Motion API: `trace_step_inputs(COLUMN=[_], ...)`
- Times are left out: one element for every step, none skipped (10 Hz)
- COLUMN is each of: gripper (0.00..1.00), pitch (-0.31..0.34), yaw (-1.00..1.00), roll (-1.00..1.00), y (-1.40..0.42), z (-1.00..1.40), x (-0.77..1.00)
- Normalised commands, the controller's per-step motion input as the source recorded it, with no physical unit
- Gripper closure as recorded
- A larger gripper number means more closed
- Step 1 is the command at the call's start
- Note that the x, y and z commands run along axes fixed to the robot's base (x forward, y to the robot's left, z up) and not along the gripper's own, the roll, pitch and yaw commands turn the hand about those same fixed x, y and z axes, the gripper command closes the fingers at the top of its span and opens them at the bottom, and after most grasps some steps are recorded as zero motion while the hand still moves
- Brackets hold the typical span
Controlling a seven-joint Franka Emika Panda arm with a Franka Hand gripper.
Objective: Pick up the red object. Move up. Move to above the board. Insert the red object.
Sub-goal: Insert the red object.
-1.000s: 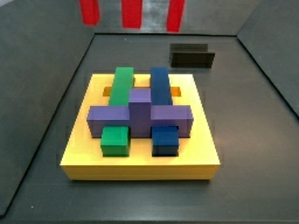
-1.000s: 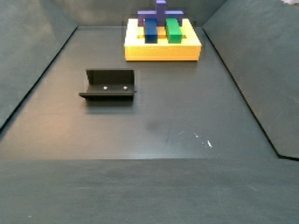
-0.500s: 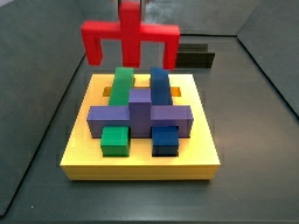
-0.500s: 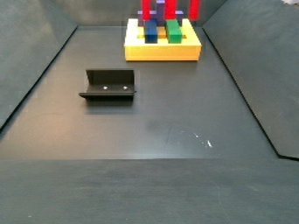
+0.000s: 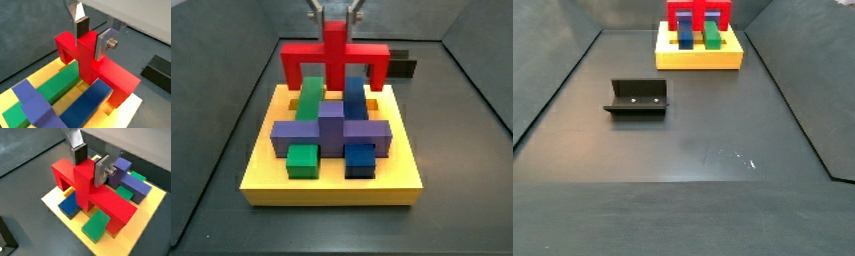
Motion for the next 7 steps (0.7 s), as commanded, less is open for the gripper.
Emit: trace_step_inputs(gripper=[1.0,1.0,1.0,1.0,1.0,1.0,1.0], pitch=[-0.023,-0.029,-0.03,-0.036,-0.073,-0.066,-0.107], yaw=[0.01,0.0,0.0,0.0,0.0,0.0,0.0], roll=[0.05,0.04,0.02,0.0,0.0,0.0,0.0], y=[0.0,0.06,0.0,0.0,-0.05,-0.04,-0.07], z=[-0.19,-0.15,-0.14,-0.03,-0.01,-0.17,-0.32], x=[0.0,-0.16,-0.22,-0.2,-0.01,0.03,0.07])
